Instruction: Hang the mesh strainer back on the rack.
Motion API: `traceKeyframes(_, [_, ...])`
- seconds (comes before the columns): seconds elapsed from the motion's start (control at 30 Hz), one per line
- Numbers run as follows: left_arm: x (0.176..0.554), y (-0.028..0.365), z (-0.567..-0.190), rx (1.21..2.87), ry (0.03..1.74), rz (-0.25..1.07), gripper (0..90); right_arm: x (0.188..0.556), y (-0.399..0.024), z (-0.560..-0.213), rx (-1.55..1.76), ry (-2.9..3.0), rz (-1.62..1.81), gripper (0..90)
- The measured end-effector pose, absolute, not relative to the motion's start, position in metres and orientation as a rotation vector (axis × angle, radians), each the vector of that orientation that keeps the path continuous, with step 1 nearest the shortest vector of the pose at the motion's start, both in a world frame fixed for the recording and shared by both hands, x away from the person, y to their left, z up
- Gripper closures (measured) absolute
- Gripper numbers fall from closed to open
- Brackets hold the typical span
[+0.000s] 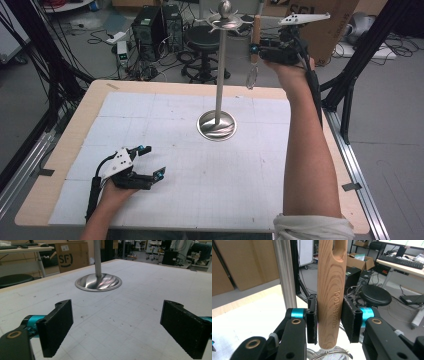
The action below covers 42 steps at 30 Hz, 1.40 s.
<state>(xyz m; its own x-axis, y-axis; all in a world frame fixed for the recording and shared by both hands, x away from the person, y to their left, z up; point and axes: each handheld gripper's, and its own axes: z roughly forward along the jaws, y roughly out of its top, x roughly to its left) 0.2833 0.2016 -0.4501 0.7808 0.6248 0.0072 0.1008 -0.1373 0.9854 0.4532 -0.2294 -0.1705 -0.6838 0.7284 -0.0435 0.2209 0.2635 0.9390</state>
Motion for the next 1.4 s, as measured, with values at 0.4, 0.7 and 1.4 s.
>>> traceKeyframes(0.4, [0.283, 0.201, -0.450, 1.667, 0.584, 0.499, 11.8, 0.451, -0.210, -0.168, 0.781, 2.116, 1.428, 68.0])
traceKeyframes(0.7, [0.283, 0.202, -0.450, 1.666, 0.581, 0.494, 11.8, 0.446, -0.206, -0.168, 0.769, 2.133, 1.422, 68.2])
traceKeyframes(1.4, [0.284, 0.203, -0.450, 1.662, 0.579, 0.488, 11.8, 0.450, -0.202, -0.183, 0.802, 2.182, 1.381, 51.6])
